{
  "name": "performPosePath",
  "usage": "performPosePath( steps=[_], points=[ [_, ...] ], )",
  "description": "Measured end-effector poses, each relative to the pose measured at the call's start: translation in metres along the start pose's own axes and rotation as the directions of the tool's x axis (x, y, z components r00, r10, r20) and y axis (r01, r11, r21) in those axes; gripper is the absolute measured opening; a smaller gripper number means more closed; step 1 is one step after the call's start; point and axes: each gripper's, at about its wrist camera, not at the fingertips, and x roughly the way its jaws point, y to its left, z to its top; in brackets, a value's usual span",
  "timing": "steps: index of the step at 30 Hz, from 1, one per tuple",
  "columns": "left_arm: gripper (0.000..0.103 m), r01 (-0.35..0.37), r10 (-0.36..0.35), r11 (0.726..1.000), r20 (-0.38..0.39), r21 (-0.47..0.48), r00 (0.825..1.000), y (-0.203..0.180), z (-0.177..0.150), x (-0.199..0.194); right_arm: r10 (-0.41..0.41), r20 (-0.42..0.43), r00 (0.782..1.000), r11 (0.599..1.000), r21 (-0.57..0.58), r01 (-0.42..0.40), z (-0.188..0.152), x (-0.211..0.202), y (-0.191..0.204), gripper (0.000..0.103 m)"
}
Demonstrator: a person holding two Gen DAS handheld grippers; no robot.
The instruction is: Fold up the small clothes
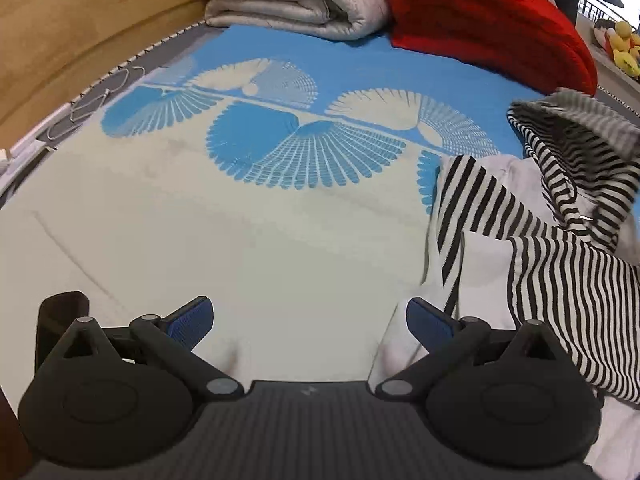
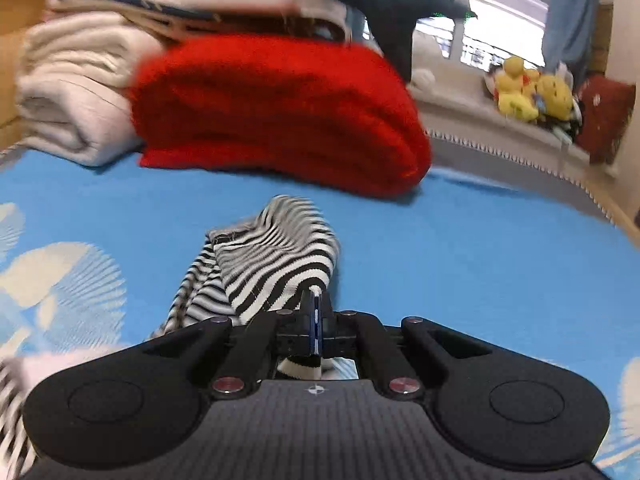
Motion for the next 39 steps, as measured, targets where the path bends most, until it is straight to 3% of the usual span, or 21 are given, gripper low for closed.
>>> performPosePath(
  steps=[5,7,9,11,12,14,16,18,20,22,23,25,26,27,30,33,35,36,37,39],
  points=[
    [0.103,0.046,-0.046,0.998,-0.016,-0.032,0.999,-0.001,0.003,0.000,0.118,-0.060,0.991,0.993,-0.011,-0.119,-0.052,-0.112,-0.047,0.000],
    [0.103,0.062,-0.062,0.997,-0.020,-0.039,0.998,-0.003,0.003,-0.001,0.046,-0.167,0.985,0.997,-0.047,-0.054,-0.089,-0.125,-0.058,0.000],
    [0.103,0.076,-0.077,0.996,-0.025,-0.037,0.997,-0.006,0.003,-0.001,-0.109,-0.278,0.954,0.993,-0.074,0.092,-0.116,-0.109,-0.068,0.013],
    [0.103,0.085,-0.085,0.996,-0.026,-0.031,0.996,-0.009,0.001,-0.001,-0.250,-0.285,0.925,0.968,-0.082,0.237,-0.116,-0.098,-0.068,0.020],
    [0.103,0.086,-0.086,0.996,-0.025,-0.029,0.996,-0.010,0.001,-0.002,-0.239,-0.241,0.941,0.971,-0.049,0.234,-0.107,-0.098,-0.062,0.028],
    [0.103,0.078,-0.079,0.997,-0.022,-0.025,0.997,-0.010,0.000,-0.002,-0.131,-0.157,0.979,0.991,0.003,0.133,-0.081,-0.097,-0.043,0.046],
    [0.103,0.074,-0.074,0.997,-0.024,-0.028,0.997,-0.009,0.001,0.001,-0.055,-0.112,0.992,0.998,-0.028,0.052,-0.054,-0.078,-0.017,0.051],
    [0.103,0.065,-0.066,0.997,-0.035,-0.030,0.997,-0.006,0.002,0.007,-0.034,-0.133,0.991,0.998,-0.058,0.026,-0.030,-0.039,0.009,0.058],
    [0.103,0.067,-0.070,0.997,-0.064,-0.049,0.995,0.001,0.003,0.015,-0.047,-0.221,0.974,0.998,-0.047,0.037,-0.019,0.006,0.028,0.065],
    [0.103,0.069,-0.077,0.994,-0.091,-0.087,0.993,0.011,0.004,0.022,-0.095,-0.327,0.940,0.995,-0.032,0.089,-0.018,0.056,0.040,0.065],
    [0.103,0.063,-0.073,0.993,-0.098,-0.102,0.993,0.017,0.004,0.025,-0.131,-0.384,0.914,0.991,-0.049,0.122,-0.022,0.076,0.044,0.065],
    [0.103,0.034,-0.045,0.993,-0.088,-0.117,0.995,0.025,0.004,0.025,-0.231,-0.467,0.854,0.973,-0.117,0.200,-0.037,0.103,0.043,0.049],
    [0.103,0.024,-0.033,0.993,-0.081,-0.116,0.996,0.027,0.004,0.025,-0.255,-0.457,0.852,0.967,-0.142,0.213,-0.036,0.107,0.044,0.008],
    [0.103,0.015,-0.024,0.993,-0.077,-0.117,0.997,0.028,0.005,0.024,-0.289,-0.416,0.862,0.957,-0.153,0.247,-0.027,0.105,0.045,0.007],
    [0.103,0.019,-0.029,0.992,-0.072,-0.128,0.997,0.028,0.008,0.022,-0.308,-0.179,0.934,0.951,-0.056,0.303,0.030,0.060,0.041,0.007],
    [0.103,0.041,-0.050,0.990,-0.065,-0.135,0.997,0.024,0.010,0.019,-0.186,0.064,0.981,0.979,0.095,0.179,0.087,-0.018,0.034,0.007],
    [0.103,0.047,-0.056,0.989,-0.056,-0.142,0.997,0.021,0.011,0.015,-0.055,0.214,0.975,0.992,0.125,0.029,0.102,-0.082,0.028,0.008],
    [0.103,0.054,-0.062,0.988,-0.051,-0.147,0.997,0.021,0.011,0.013,0.044,0.287,0.957,0.993,0.094,-0.074,0.100,-0.120,0.026,0.008],
    [0.103,0.059,-0.067,0.987,-0.050,-0.151,0.997,0.019,0.011,0.013,0.115,0.317,0.941,0.989,0.051,-0.138,0.092,-0.149,0.025,0.008],
    [0.103,0.068,-0.079,0.984,-0.058,-0.166,0.995,0.019,0.010,0.013,0.200,0.278,0.940,0.980,-0.036,-0.198,0.057,-0.202,0.028,0.009]
  ],
)
